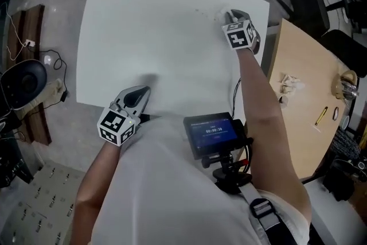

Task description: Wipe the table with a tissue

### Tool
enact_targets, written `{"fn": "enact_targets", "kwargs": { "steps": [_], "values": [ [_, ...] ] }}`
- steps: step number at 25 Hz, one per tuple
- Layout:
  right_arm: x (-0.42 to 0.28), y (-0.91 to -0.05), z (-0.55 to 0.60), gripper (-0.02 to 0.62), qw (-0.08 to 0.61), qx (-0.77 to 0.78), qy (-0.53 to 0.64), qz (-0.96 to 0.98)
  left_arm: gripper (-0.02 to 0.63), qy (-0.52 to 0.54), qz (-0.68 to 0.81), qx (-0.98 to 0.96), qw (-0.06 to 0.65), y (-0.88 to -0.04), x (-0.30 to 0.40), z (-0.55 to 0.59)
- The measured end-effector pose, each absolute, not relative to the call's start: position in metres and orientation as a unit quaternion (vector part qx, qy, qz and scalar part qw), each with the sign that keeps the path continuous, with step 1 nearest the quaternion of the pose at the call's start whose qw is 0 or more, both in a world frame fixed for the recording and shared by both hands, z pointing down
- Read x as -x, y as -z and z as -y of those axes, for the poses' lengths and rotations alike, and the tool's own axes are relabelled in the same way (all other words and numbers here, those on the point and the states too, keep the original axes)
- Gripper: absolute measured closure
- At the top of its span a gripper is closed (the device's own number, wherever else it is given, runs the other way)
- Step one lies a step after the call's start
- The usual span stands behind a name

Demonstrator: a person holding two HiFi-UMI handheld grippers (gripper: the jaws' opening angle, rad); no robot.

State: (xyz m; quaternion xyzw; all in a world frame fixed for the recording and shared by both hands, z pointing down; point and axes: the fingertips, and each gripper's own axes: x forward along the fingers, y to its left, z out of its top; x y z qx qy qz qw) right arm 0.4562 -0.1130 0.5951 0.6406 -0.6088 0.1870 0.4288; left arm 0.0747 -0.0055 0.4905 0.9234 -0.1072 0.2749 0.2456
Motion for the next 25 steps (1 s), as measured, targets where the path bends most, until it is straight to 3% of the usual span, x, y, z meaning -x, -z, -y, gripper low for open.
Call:
{"fn": "enact_targets", "kwargs": {
  "steps": [6,11,18,25],
  "values": [
    [-0.438,-0.606,0.132,0.542,0.556,-0.573,-0.084,0.597,0.600,-0.278,0.124,-0.918,0.256,-0.494,-0.058,0.006],
    [-0.414,-0.606,0.124,0.543,0.607,-0.519,-0.016,0.601,0.600,-0.277,0.122,-0.918,0.256,-0.493,-0.063,0.008],
    [-0.363,-0.610,0.100,0.543,0.628,-0.423,0.025,0.652,0.600,-0.274,0.113,-0.921,0.252,-0.494,-0.067,0.007],
    [-0.327,-0.612,0.070,0.541,0.607,-0.301,0.008,0.736,0.600,-0.265,0.122,-0.923,0.253,-0.492,-0.068,0.005]
  ]
}}
